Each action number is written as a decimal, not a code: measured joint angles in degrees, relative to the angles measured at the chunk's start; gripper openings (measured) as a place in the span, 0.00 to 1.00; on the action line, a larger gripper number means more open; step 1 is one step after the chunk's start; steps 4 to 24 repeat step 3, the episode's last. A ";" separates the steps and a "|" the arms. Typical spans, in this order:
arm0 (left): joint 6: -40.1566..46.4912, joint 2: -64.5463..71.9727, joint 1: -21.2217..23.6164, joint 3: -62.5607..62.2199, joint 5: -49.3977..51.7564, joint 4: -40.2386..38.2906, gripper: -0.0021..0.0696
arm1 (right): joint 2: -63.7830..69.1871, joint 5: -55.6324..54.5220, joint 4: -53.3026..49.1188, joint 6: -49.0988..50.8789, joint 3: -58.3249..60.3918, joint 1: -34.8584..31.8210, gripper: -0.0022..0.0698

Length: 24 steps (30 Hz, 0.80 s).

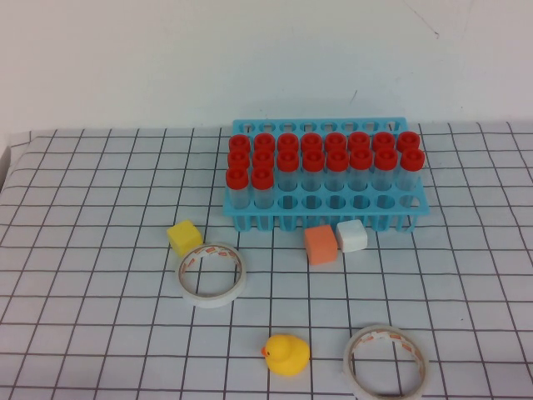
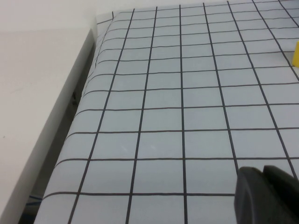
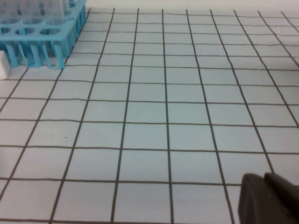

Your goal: Place the test tubes

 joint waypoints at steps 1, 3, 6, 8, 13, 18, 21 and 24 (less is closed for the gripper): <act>0.00 0.00 0.00 0.00 0.00 0.00 0.03 | 0.00 0.00 0.00 0.00 0.00 0.00 0.03; 0.00 0.00 0.00 0.00 0.00 0.00 0.03 | 0.00 0.00 0.00 0.00 0.00 0.00 0.03; 0.00 0.00 0.00 0.00 0.00 0.00 0.03 | 0.00 0.00 0.00 0.00 0.00 0.00 0.03; 0.00 0.00 0.00 0.00 0.00 0.00 0.03 | 0.00 0.00 0.00 0.00 0.00 0.00 0.03; 0.00 0.00 0.00 0.00 0.00 0.00 0.03 | 0.00 0.00 0.00 0.00 0.00 0.00 0.03; 0.00 0.00 0.00 0.00 0.00 0.00 0.03 | 0.00 0.00 0.00 0.00 0.00 0.00 0.03; 0.00 0.00 0.00 0.00 0.00 0.00 0.03 | 0.00 0.00 0.00 0.00 0.00 0.00 0.03; 0.00 0.00 0.00 0.00 0.00 0.00 0.03 | 0.00 0.00 0.00 0.00 0.00 0.00 0.03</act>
